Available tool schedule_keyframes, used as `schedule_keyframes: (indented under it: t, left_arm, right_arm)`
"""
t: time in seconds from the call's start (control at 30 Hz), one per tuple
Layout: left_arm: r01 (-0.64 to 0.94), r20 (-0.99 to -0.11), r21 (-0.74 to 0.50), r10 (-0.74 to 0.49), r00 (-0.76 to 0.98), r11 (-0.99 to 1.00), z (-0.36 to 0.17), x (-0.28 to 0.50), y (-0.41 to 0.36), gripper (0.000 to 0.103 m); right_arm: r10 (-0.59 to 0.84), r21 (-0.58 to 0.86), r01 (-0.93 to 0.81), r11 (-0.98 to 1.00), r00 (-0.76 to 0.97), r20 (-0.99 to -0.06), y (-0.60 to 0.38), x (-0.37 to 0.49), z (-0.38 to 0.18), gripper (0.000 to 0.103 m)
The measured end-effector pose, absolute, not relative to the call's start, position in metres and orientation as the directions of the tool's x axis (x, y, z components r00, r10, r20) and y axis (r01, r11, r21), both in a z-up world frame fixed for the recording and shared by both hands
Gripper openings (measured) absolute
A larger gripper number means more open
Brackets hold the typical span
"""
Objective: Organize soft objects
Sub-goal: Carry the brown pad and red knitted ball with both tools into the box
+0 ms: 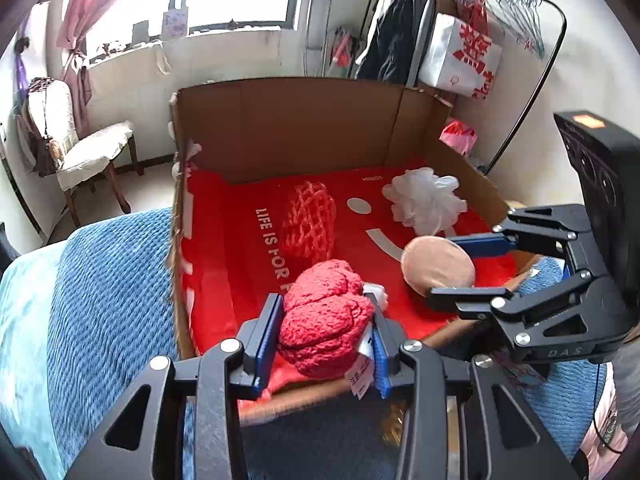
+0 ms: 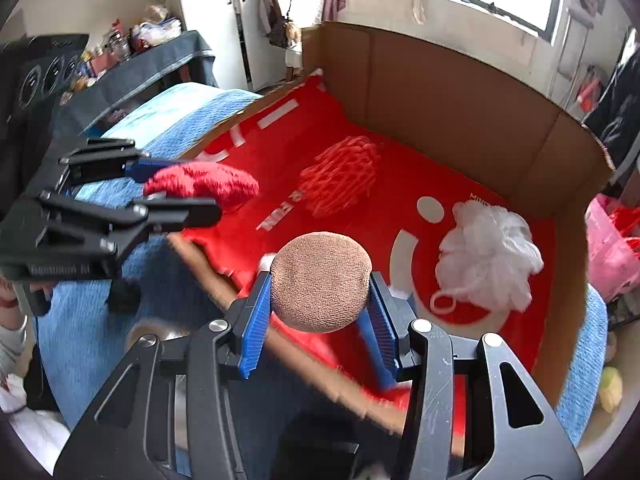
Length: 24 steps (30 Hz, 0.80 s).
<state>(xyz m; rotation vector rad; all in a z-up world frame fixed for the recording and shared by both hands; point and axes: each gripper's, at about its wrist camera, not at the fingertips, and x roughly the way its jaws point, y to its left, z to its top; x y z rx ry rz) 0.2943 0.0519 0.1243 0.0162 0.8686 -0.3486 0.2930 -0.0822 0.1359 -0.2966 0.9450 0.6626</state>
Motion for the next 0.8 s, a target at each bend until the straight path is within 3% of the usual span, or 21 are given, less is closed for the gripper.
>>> schedule_keyframes:
  t: [0.4,0.8]
  left_arm:
    - [0.332,-0.857,-0.015,-0.183,0.482,0.943,0.085,0.347,0.039,0.042]
    - [0.348,-0.881,0.018,-0.149,0.448,0.937,0.071,0.362,0.031,0.042]
  right_arm:
    - [0.295,0.027,-0.619,0.785,0.335,-0.895,-0.063,0.355,0.104,0.045]
    - [0.256,0.029,-0.617,0.787,0.284,-0.924,-0.057,0.373,0.084,0.045]
